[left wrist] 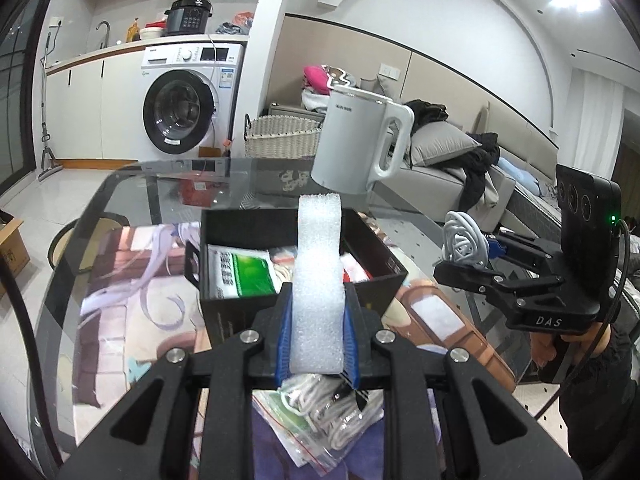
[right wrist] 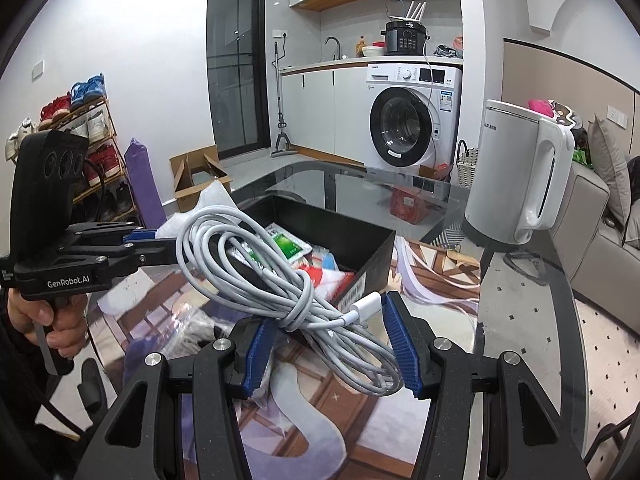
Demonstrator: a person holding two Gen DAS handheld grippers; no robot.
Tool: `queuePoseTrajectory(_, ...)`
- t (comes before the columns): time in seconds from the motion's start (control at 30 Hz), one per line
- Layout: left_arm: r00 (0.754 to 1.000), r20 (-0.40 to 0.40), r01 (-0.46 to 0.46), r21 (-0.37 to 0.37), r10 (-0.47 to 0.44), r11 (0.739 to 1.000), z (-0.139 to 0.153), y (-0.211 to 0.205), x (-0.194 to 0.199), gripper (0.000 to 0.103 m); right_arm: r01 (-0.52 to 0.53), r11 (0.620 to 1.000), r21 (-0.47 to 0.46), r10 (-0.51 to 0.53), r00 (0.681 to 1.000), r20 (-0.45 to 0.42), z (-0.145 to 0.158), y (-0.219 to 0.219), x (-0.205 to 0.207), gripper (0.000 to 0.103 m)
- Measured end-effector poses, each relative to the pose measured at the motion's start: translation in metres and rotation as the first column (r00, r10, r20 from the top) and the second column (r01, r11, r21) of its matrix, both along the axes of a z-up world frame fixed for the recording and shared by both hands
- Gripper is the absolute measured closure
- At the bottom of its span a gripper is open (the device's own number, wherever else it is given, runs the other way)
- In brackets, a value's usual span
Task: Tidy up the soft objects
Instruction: 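Lower the foam strip and cable into the black box and open both grippers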
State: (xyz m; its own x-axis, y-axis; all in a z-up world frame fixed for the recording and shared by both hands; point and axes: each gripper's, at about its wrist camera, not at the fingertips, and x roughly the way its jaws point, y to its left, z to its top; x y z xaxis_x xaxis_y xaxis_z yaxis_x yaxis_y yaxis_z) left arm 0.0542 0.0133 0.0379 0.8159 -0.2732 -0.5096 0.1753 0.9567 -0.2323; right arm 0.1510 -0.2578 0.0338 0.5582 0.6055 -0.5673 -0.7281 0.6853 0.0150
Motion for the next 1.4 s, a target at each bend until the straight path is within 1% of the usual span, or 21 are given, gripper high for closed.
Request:
queuePoseTrajectory(0.23, 1.0, 0.028, -0.013, 0.02, 0.012, 1.0, 0.013, 0.004, 0.017, 0.083, -0.016, 0.999, 0.035, 0.016, 1.0, 0.013, 0.018, 0.02, 0.008, 0.049)
queuePoseTrajectory(0.37, 0.999, 0.033, -0.02, 0.03, 0.019, 0.999, 0.016, 0.007, 0.027, 0.083, -0.028, 0.999, 0.034, 0.027, 0.999, 0.027, 0.025, 0.034, 0.011, 0.049)
queuePoseTrajectory(0.6, 0.998, 0.02, -0.054, 0.033, 0.053, 0.998, 0.013, 0.016, 0.038, 0.083, -0.041, 0.998, 0.053, 0.04, 0.999, 0.02, 0.031, 0.056, 0.024, 0.049)
queuePoseTrajectory(0.8, 0.996, 0.016, -0.092, 0.029, 0.092, 0.995, 0.009, 0.026, 0.042, 0.083, -0.042, 0.997, 0.067, 0.042, 0.999, 0.003, 0.028, 0.07, 0.041, 0.049)
queuePoseTrajectory(0.97, 0.994, 0.015, -0.111, 0.022, 0.111, 0.994, 0.008, 0.032, 0.044, 0.083, -0.033, 0.998, 0.046, 0.033, 0.999, -0.004, 0.019, 0.089, 0.053, 0.049)
queuePoseTrajectory(1.17, 0.992, 0.026, -0.124, 0.026, 0.124, 0.992, 0.009, 0.037, 0.044, 0.083, -0.013, 1.0, -0.019, 0.014, 1.0, 0.012, 0.007, 0.108, 0.07, 0.049)
queuePoseTrajectory(1.33, 0.991, 0.032, -0.132, 0.02, 0.132, 0.991, 0.008, 0.042, 0.046, 0.083, -0.01, 0.998, -0.063, 0.01, 1.0, 0.0, -0.005, 0.12, 0.082, 0.049)
queuePoseTrajectory(1.4, 0.991, 0.027, -0.134, 0.012, 0.133, 0.991, 0.006, 0.044, 0.047, 0.083, -0.001, 0.997, -0.08, 0.001, 1.0, 0.004, -0.01, 0.126, 0.088, 0.046)
